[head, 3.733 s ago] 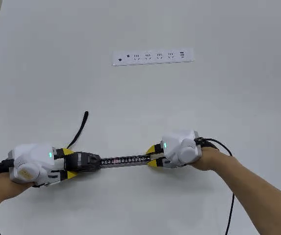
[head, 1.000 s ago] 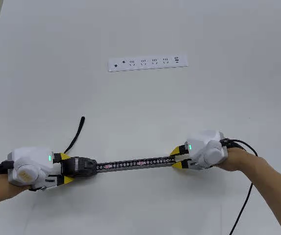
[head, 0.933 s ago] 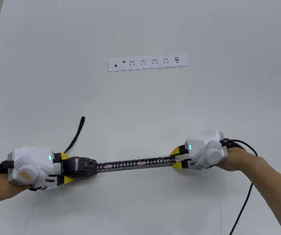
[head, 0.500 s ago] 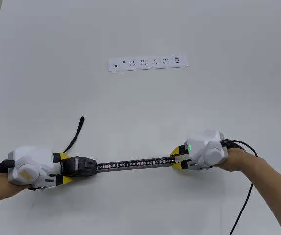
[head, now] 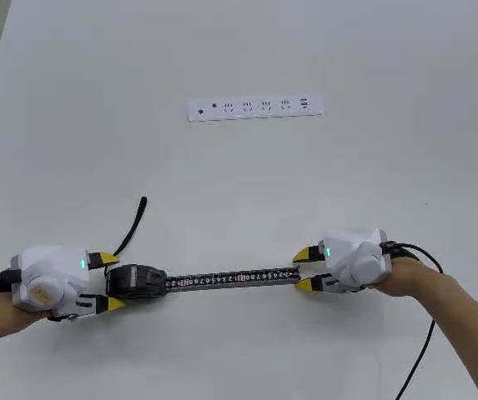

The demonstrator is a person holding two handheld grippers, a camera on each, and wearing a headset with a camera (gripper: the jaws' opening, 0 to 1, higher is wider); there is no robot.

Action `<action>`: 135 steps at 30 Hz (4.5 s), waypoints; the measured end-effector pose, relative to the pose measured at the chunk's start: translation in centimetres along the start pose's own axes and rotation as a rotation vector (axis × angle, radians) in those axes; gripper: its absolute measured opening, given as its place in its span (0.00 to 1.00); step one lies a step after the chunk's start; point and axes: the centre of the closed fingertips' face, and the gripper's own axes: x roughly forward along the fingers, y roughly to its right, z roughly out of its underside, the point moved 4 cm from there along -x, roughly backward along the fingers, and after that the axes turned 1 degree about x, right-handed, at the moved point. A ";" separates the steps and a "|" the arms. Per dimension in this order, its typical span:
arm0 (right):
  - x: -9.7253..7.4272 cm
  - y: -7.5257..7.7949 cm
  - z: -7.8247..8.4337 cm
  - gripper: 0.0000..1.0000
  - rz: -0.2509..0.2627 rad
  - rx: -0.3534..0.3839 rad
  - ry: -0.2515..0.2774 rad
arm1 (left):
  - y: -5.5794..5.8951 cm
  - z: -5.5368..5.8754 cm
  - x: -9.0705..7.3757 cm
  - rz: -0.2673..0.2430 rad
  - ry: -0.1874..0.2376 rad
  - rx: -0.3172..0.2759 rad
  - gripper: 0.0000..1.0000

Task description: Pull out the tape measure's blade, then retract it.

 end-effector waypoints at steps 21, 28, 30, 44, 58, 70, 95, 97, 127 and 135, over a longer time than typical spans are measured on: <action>-1.7 -2.5 0.1 0.56 0.134 0.159 0.064 | 2.5 0.3 -1.7 -0.168 0.198 -0.272 0.69; -1.9 -2.9 -0.1 0.68 0.167 0.188 0.088 | 3.1 0.1 -1.9 -0.199 0.235 -0.312 0.81; -2.4 -3.8 -0.5 0.70 0.213 0.240 0.124 | 4.0 -0.1 -2.3 -0.243 0.270 -0.361 0.85; -4.1 -6.7 -2.5 0.86 0.362 0.381 0.206 | 7.7 -2.0 -3.2 -0.364 0.374 -0.472 1.00; -5.4 -9.6 -4.5 1.00 0.461 0.453 0.271 | 10.9 -3.6 -3.8 -0.465 0.392 -0.535 1.00; -6.3 -11.0 -5.5 1.00 0.535 0.532 0.319 | 12.1 -4.3 -4.7 -0.576 0.395 -0.593 1.00; -7.1 -12.5 -6.6 1.00 0.627 0.617 0.372 | 12.9 -4.1 -5.2 -0.691 0.392 -0.703 1.00; -7.2 -12.5 -6.6 1.00 0.632 0.618 0.375 | 12.9 -4.0 -5.3 -0.699 0.396 -0.715 1.00; -7.2 -11.3 -6.3 0.97 0.523 0.517 0.354 | 11.2 -4.6 -4.4 -0.764 0.395 -0.731 1.00; -7.9 -9.7 -5.9 0.92 0.483 0.439 0.353 | 10.5 -4.4 -4.1 -0.794 0.384 -0.743 1.00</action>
